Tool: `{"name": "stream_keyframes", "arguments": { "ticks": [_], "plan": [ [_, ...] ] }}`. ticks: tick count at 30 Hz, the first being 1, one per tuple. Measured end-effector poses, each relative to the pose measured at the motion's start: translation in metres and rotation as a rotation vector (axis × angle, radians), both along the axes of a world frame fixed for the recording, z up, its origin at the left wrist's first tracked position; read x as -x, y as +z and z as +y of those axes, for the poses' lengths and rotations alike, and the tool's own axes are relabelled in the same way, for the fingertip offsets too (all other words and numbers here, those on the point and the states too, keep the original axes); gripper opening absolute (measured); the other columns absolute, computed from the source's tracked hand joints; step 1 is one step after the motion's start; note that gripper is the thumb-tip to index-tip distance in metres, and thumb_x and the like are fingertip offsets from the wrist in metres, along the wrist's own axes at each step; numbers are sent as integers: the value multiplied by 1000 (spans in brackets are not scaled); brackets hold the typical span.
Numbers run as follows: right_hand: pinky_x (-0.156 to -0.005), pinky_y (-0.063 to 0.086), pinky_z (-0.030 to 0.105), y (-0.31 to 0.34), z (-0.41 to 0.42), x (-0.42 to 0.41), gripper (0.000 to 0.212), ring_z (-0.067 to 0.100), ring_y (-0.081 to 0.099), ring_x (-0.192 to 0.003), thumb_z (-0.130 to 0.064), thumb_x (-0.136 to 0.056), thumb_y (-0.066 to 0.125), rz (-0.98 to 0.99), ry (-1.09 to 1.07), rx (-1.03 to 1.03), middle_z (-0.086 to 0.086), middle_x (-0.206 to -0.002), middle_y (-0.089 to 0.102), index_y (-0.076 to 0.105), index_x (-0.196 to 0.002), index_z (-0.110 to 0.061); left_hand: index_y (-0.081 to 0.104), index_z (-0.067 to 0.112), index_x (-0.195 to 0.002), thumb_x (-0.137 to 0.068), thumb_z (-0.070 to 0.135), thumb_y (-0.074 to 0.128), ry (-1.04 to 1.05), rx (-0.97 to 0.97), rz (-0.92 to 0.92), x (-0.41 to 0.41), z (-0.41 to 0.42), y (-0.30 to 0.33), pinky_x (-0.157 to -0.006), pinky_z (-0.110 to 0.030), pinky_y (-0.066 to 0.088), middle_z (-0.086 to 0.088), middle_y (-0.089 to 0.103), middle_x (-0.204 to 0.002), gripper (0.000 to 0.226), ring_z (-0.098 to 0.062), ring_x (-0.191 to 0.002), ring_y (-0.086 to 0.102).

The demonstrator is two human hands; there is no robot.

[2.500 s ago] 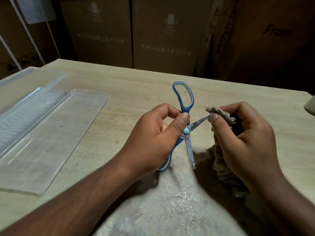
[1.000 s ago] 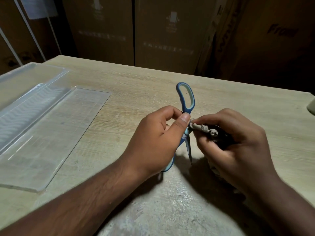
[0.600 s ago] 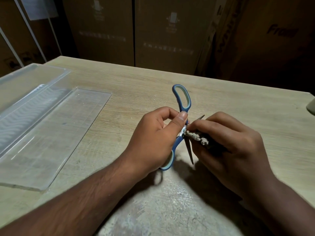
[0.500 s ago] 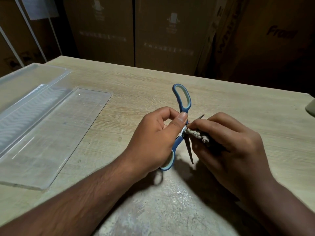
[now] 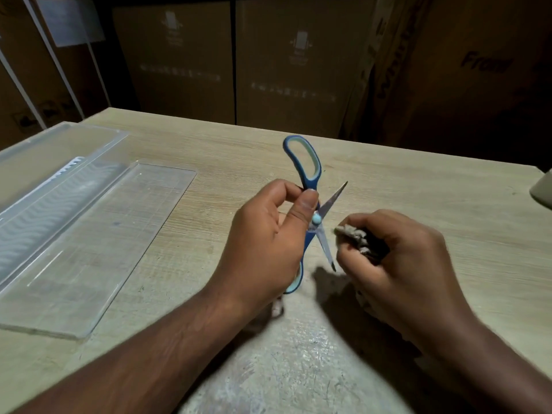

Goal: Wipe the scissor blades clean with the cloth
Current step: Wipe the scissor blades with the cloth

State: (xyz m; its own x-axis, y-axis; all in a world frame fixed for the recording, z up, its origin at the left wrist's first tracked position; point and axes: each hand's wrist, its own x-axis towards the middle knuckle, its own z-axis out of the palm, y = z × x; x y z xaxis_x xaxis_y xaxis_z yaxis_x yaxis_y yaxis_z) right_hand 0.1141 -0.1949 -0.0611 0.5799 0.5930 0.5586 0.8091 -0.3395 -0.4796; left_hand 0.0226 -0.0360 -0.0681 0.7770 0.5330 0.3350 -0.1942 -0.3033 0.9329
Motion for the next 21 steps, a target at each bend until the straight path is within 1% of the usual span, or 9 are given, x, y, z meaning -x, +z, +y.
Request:
{"name": "stream_keyframes", "arguments": {
  "ticks": [2, 4, 7, 10, 12, 14, 16, 19, 21],
  "plan": [
    [-71, 49, 15, 4, -4, -5, 14, 3, 67, -82, -21, -88, 73, -1, -18, -100, -15, -90, 72, 78, -101, -25, 66, 15, -95, -107, 30, 58, -12, -18, 16, 1, -1, 1, -42, -12, 31, 17, 62, -52, 21, -2, -34, 40],
    [-74, 50, 13, 8, -5, -8, 13, 3, 69, -87, -17, -94, 78, 45, -11, -179, -17, -96, 73, 78, -103, -26, 68, 14, -97, -107, 32, 57, -9, -10, 28, 1, 0, 0, -42, -16, 30, 14, 59, -49, 23, -5, -35, 37],
    [-75, 51, 15, 9, -5, -9, 11, 4, 69, -90, -20, -97, 77, 32, 10, -211, -14, -100, 74, 76, -107, -25, 69, 14, -96, -108, 32, 56, -34, 9, 65, -3, 0, -2, -44, -14, 32, 19, 60, -50, 25, -4, -36, 38],
    [-74, 56, 18, 7, -4, -5, 13, 6, 72, -89, -20, -97, 75, 67, 56, -245, -13, -101, 76, 75, -109, -24, 71, 16, -94, -107, 32, 58, -56, 50, 77, -5, -1, -2, -51, -19, 42, 15, 69, -63, 25, -2, -43, 46],
    [-71, 56, 20, 7, -2, -1, 12, 8, 72, -86, -19, -96, 75, 58, 101, -215, -12, -98, 75, 75, -107, -23, 73, 19, -94, -107, 33, 58, -78, 50, 94, -6, -2, -3, -62, -33, 55, 3, 75, -74, 25, -17, -55, 62],
    [-67, 50, 19, 5, 1, 1, 11, 8, 69, -81, -21, -92, 75, 10, 128, -159, -13, -92, 73, 77, -103, -25, 73, 20, -93, -108, 35, 56, -107, 50, 86, -5, -2, -3, -74, -47, 60, -9, 77, -80, 27, -37, -70, 69],
    [-63, 48, 17, 4, 1, -1, 9, 8, 67, -76, -23, -91, 75, 17, 107, -162, -13, -87, 72, 77, -99, -26, 71, 18, -94, -107, 38, 56, -121, 32, 76, -5, -2, -3, -72, -55, 57, -22, 74, -82, 29, -48, -72, 66],
    [-64, 51, 23, 3, -3, -10, 5, 7, 68, -78, -24, -91, 77, 45, 31, -184, -15, -88, 74, 78, -96, -26, 70, 15, -94, -107, 33, 59, -136, 9, 89, -2, -3, -1, -62, -51, 50, -18, 74, -81, 25, -50, -68, 61],
    [-66, 53, 31, 1, -7, -16, 8, 7, 68, -77, -23, -93, 80, 79, -29, -191, -16, -87, 74, 76, -95, -31, 71, 19, -93, -106, 34, 61, -136, -15, 119, -2, -4, -1, -55, -49, 46, -26, 71, -81, 23, -48, -60, 57]
  ]
}}
